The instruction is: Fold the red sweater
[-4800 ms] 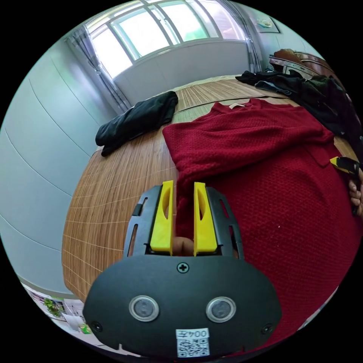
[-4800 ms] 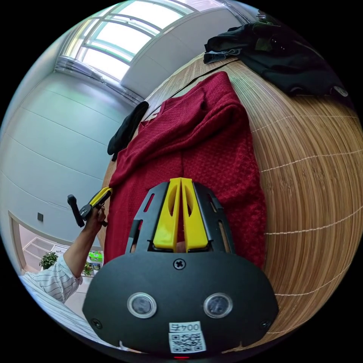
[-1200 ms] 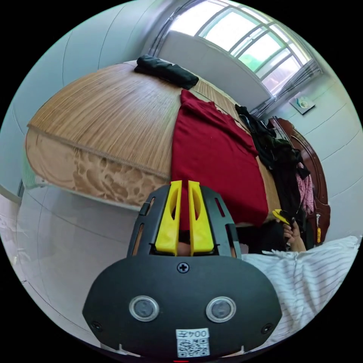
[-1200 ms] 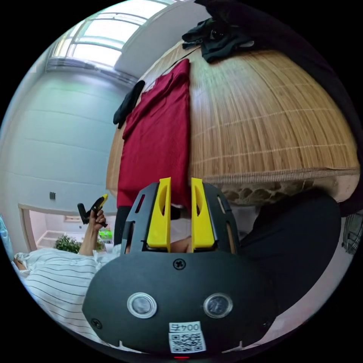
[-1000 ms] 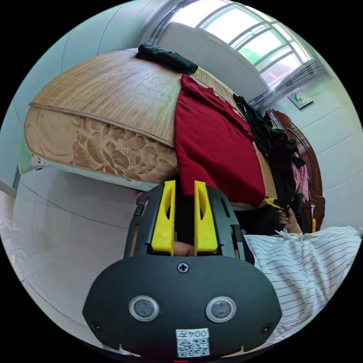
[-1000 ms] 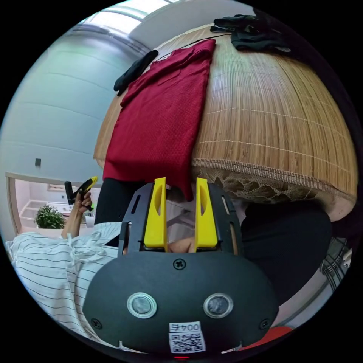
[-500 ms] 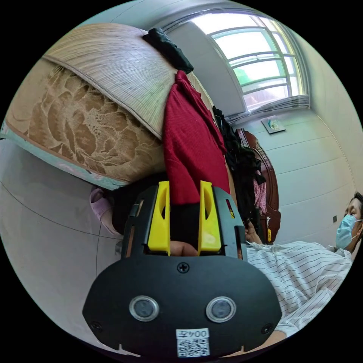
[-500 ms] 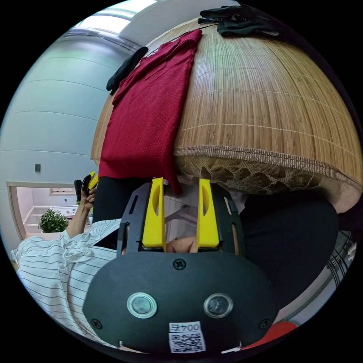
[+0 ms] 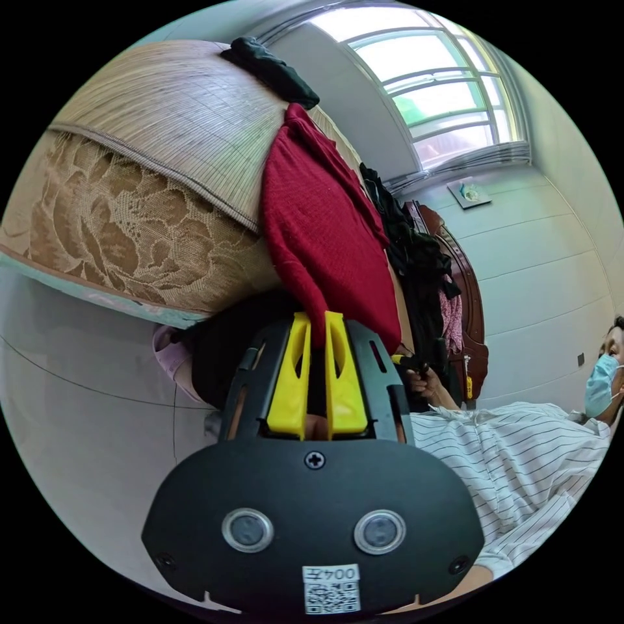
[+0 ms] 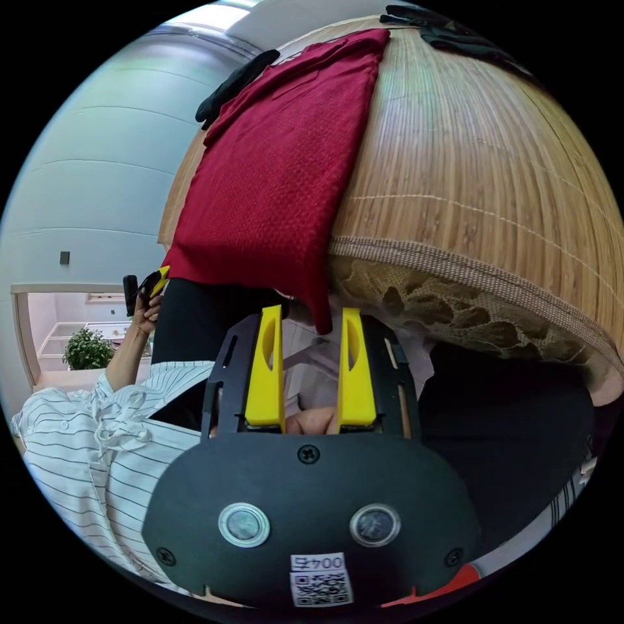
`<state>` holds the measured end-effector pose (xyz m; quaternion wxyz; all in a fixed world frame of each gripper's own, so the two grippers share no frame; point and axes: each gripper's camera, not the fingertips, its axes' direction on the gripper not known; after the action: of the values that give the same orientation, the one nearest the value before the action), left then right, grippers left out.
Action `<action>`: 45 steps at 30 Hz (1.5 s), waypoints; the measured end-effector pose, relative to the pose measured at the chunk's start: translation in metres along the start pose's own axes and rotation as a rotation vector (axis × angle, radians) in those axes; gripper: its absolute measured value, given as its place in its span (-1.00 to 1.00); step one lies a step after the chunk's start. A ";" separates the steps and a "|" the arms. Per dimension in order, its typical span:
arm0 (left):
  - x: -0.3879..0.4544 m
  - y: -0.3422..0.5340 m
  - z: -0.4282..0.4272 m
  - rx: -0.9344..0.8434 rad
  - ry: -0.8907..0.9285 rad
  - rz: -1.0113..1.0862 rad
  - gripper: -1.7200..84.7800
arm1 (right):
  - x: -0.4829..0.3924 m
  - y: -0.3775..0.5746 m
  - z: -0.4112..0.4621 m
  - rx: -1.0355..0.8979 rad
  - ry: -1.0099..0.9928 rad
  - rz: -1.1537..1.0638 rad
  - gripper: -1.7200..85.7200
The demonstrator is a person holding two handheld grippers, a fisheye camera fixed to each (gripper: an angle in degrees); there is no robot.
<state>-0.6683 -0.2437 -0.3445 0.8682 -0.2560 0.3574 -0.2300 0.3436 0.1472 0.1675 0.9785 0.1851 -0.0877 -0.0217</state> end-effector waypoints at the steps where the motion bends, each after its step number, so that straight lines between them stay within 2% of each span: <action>1: 0.003 0.001 -0.002 0.006 -0.001 0.000 -0.87 | -0.002 0.001 0.000 0.002 0.004 -0.007 -0.67; 9: 0.029 0.006 -0.016 0.041 0.012 0.026 -0.88 | 0.005 0.004 -0.014 0.029 -0.018 -0.009 -0.73; 12: 0.039 0.009 -0.021 0.048 0.009 0.036 -0.88 | 0.007 0.014 -0.025 0.037 -0.005 -0.011 -0.82; 14: 0.045 0.011 -0.026 0.059 0.008 0.034 -0.88 | 0.009 0.024 -0.040 0.064 -0.140 -0.024 -0.91; 19: 0.059 0.014 -0.034 0.070 0.009 0.042 -0.88 | 0.005 0.044 -0.083 0.158 -0.222 -0.067 -0.96; 26: 0.096 0.016 -0.040 0.074 0.009 0.121 -0.88 | -0.010 0.066 -0.153 0.262 -0.305 -0.158 -0.98; 31: 0.114 0.032 -0.040 0.044 0.021 0.127 -0.87 | -0.018 0.090 -0.183 0.236 -0.280 -0.197 -0.98; 40: 0.161 0.090 -0.045 -0.033 0.050 0.100 -0.87 | -0.017 0.174 -0.221 0.226 -0.367 -0.140 -0.98; 45: 0.166 0.079 -0.038 -0.020 0.074 0.066 -0.87 | -0.012 0.175 -0.237 0.298 -0.435 -0.095 -0.98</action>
<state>-0.5734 -0.2911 -0.4992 0.8591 -0.2440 0.3997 -0.2067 0.3762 0.3959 0.0121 0.8966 0.3220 -0.2892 -0.0938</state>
